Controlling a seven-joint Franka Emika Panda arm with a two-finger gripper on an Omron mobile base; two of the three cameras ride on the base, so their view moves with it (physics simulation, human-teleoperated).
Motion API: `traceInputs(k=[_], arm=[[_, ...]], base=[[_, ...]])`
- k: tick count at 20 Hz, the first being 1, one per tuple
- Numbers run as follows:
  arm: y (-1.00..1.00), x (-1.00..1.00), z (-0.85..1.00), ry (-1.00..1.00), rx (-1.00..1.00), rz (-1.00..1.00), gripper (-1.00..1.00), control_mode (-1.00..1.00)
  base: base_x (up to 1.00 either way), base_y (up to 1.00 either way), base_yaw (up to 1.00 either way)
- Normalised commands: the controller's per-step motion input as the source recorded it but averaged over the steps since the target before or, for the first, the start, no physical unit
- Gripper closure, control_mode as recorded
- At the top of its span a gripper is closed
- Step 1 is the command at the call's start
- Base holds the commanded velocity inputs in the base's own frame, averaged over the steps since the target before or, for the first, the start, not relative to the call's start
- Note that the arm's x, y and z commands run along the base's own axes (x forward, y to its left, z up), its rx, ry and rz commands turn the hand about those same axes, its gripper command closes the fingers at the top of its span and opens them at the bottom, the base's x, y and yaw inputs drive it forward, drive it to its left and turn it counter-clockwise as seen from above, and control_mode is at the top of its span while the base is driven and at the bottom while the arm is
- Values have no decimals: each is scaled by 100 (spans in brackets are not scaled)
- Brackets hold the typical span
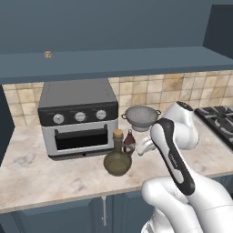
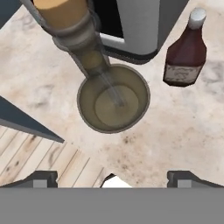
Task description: Pick the ketchup and oil and vinegar bottle from the counter and place them in the cabinet.
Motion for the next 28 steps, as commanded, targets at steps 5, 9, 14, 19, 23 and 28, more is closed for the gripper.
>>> traceInputs(k=[5, 9, 14, 19, 23, 28], arm=[[27, 25, -16, 0, 1, 0, -100, -100], [25, 27, -3, 0, 0, 0, -100, -100], [33, 29, -3, 0, 0, -2, -100, -100], [28, 30, -1, -8, 0, -1, -100, -100], [16, 20, -15, -7, 1, 0, -100, -100], [2, 8, -18, -7, 5, 1, -100, -100]], base=[[0, 0, 0], [0, 0, 0], [0, 0, 0], [0, 0, 0], [0, 0, 0], [0, 0, 0]])
